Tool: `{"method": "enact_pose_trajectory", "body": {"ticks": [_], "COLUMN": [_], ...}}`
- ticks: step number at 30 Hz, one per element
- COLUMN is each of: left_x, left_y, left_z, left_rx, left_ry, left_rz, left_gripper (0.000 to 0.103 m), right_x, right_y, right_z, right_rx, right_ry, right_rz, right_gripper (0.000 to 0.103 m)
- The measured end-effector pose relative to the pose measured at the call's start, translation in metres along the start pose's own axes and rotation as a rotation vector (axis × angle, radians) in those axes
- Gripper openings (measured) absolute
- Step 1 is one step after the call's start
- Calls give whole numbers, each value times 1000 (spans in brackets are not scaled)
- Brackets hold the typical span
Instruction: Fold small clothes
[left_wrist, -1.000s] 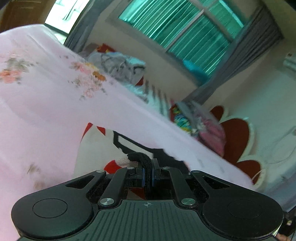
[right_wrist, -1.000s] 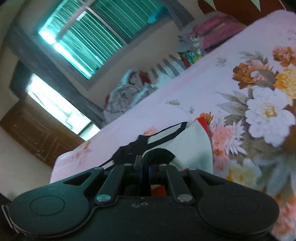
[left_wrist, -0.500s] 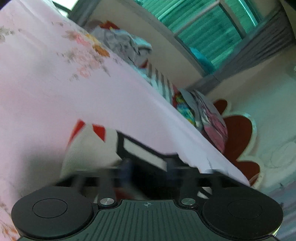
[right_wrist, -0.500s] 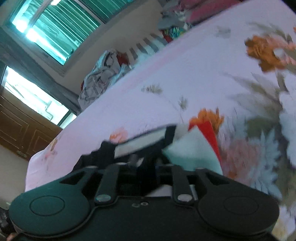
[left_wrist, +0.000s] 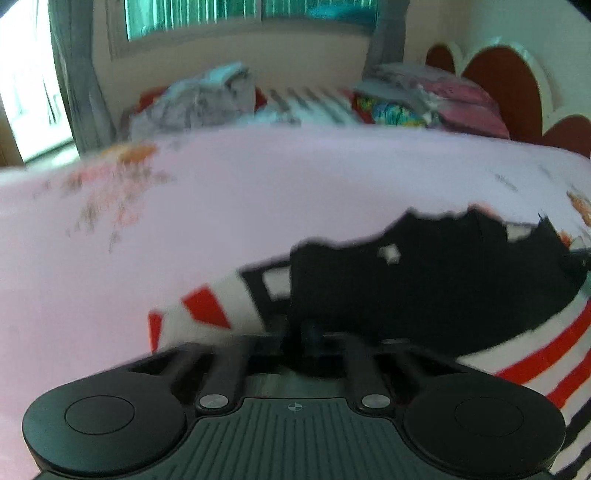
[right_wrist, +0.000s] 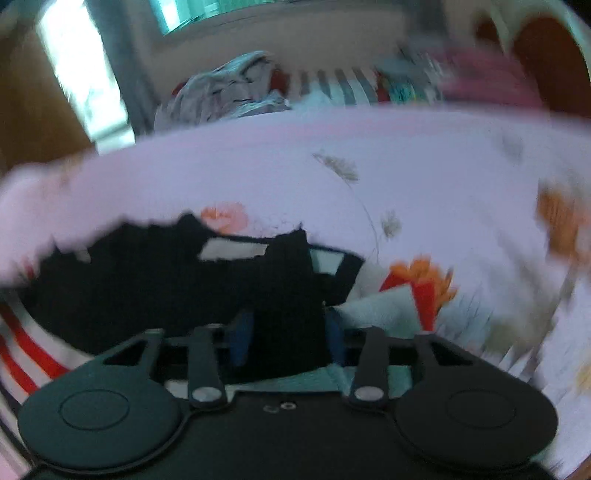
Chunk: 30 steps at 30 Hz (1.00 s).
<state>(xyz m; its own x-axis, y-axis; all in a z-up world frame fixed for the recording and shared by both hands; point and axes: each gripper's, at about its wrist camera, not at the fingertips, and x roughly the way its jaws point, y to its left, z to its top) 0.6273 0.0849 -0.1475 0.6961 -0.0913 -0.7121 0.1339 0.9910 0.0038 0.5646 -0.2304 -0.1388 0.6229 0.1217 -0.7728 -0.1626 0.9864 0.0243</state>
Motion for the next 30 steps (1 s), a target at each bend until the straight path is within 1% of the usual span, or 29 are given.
{"method": "enact_pose_trajectory", "body": {"ticks": [1,2,3,4,5,6,7,8,12,13,14,15,16,17,18,19,21,23,24,25,26,27,28,29,30], "left_x": [-8,-19,-22,-23,-18,-11,-1,3,0,0,-2,-7,-12,-19,-19,-24,-25,-18,-12,-4,7,15,23,22,17], "left_y": [0,1,5,7,11,15,18,19,5,4,6,7,6,1,-5,-13,-31,-52,-64,-71,-77,-79,-77,-72,-65], "left_z": [1,-1,-4,-6,-11,-14,-19,-23,-20,-20,-18,-15,-14,-10,-6,-2,7,12,12,12,11,9,5,2,0], "left_rx": [-6,-22,-36,-54,-76,-91,-112,-119,-52,-41,-49,-60,-65,-48,-19,1,-13,7,20,29,32,32,47,59,63], "left_ry": [-58,-127,-146,-149,-129,-93,-48,-46,-59,-59,-57,-57,-70,-103,-129,-146,-163,-152,-142,-120,-66,-27,2,-15,-35], "left_rz": [3,12,32,57,92,104,104,108,161,164,164,169,188,233,270,269,145,14,-38,-77,-151,-189,-194,-190,-160], "left_gripper": [3,3,3,3,3,3,3,3,3,4,14,25,55,72,73,73,73,73,73,73,73,73,73,73,73], "right_x": [-6,-13,-18,-19,-14,-7,1,4,3,2,-2,-11,-18,-23,-24,-22,-16,-3,3,10,18,25,27,25,22], "right_y": [0,-1,-3,-6,-11,-17,-23,-25,-17,-11,-8,-2,3,10,17,27,50,74,85,94,100,104,103,98,92], "right_z": [1,1,2,3,3,0,-4,-8,-8,-7,-4,-4,0,1,3,6,9,11,10,10,7,5,2,1,0], "right_rx": [5,16,26,32,37,56,73,74,50,46,43,33,24,18,17,8,-27,-67,-89,-112,-138,-169,-204,-234,-244], "right_ry": [-26,-75,-107,-123,-121,-91,-57,-68,-72,-73,-86,-135,-179,-194,-184,-175,-168,-141,-129,-112,-84,-67,-72,-78,-79], "right_rz": [0,-1,-9,-33,-64,-77,-71,-66,-105,-116,-131,-138,-121,-84,-52,-16,40,68,80,95,99,86,82,81,67], "right_gripper": [8,8,8,7,7,7,7,7,8,14,30,40,49,47,45,44,43,43,43,43,44,44,45,48,50]}}
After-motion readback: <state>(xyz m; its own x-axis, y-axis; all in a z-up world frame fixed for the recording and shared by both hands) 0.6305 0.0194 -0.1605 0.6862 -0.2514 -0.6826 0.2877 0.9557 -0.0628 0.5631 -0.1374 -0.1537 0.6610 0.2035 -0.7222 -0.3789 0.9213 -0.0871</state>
